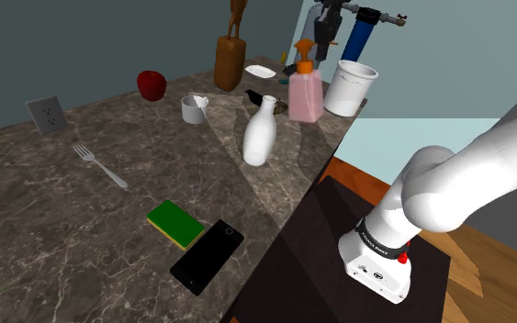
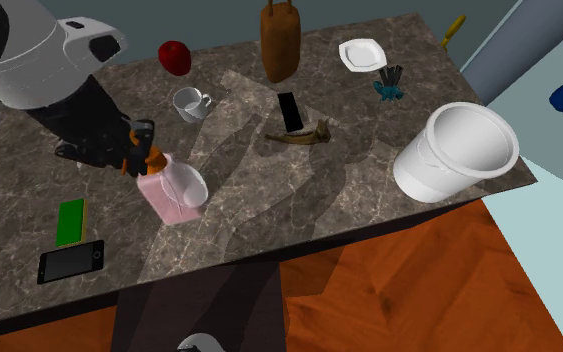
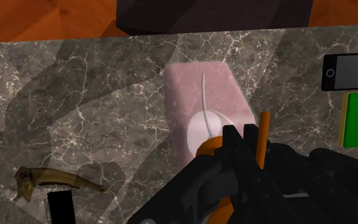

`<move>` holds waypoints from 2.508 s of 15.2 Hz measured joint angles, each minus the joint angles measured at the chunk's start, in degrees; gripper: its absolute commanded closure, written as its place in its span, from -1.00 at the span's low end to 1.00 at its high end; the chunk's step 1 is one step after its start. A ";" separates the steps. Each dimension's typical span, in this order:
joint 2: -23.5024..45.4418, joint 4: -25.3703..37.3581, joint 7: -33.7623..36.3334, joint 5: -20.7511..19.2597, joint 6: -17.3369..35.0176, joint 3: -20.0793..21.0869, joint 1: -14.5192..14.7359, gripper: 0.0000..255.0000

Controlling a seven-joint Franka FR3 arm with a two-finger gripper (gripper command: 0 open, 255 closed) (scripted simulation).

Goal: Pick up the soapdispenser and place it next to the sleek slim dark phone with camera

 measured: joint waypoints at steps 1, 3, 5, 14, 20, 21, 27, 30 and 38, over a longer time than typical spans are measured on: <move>-0.23 0.56 1.43 0.61 -0.89 1.07 0.47 1.00; -1.05 1.24 4.25 1.80 -2.56 3.18 1.36 1.00; -0.88 3.20 6.95 3.01 -4.47 5.15 2.19 1.00; -0.20 8.52 16.80 7.31 -9.12 12.09 4.93 1.00; -2.01 2.46 16.87 7.50 -4.90 12.23 5.03 1.00; -2.38 1.43 16.89 7.54 -4.23 12.27 5.06 1.00; -3.97 -4.60 16.66 7.61 0.19 12.25 5.10 1.00; -4.44 -7.54 16.69 7.70 2.67 12.37 5.16 1.00; -5.81 -14.83 16.63 7.92 8.59 12.56 5.29 1.00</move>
